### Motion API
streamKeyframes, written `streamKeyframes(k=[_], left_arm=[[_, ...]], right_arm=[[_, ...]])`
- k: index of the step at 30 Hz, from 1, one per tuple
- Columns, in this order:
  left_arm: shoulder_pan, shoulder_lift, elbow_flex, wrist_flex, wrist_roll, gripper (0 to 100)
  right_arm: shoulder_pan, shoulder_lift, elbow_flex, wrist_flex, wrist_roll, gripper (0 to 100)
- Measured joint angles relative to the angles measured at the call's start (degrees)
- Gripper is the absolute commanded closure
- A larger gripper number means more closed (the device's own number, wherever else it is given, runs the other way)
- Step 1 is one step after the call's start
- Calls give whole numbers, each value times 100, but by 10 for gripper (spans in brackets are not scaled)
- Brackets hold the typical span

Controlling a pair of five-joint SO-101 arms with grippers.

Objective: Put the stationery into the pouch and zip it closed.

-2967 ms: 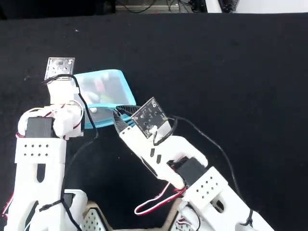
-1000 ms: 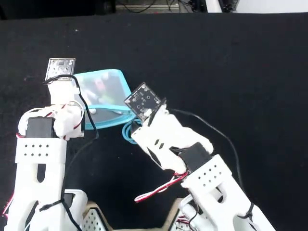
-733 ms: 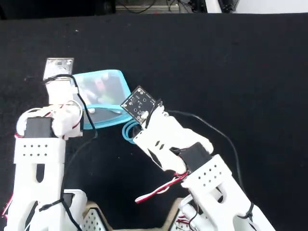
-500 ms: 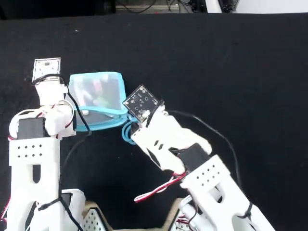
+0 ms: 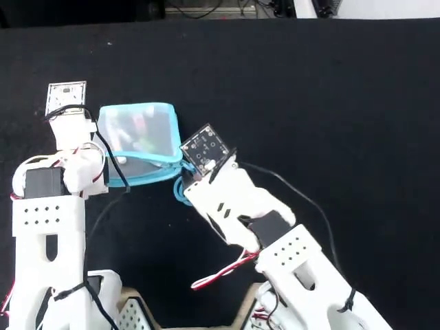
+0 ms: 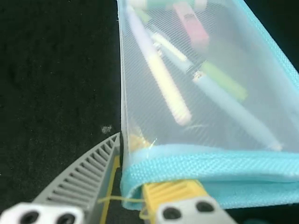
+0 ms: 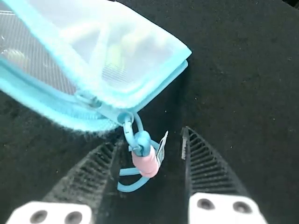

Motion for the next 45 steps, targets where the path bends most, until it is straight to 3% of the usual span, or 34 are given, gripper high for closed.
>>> streamKeyframes(k=[22, 28, 37, 45], left_arm=[[0, 0, 0, 0, 0, 967], [0, 0, 0, 0, 0, 967], [0, 0, 0, 0, 0, 967], [0, 0, 0, 0, 0, 967]], right_arm=[[0, 0, 1433, -2444, 0, 825], [0, 0, 1433, -2593, 0, 825], [0, 1996, 765, -2752, 0, 828], [176, 1987, 659, -2778, 0, 828]])
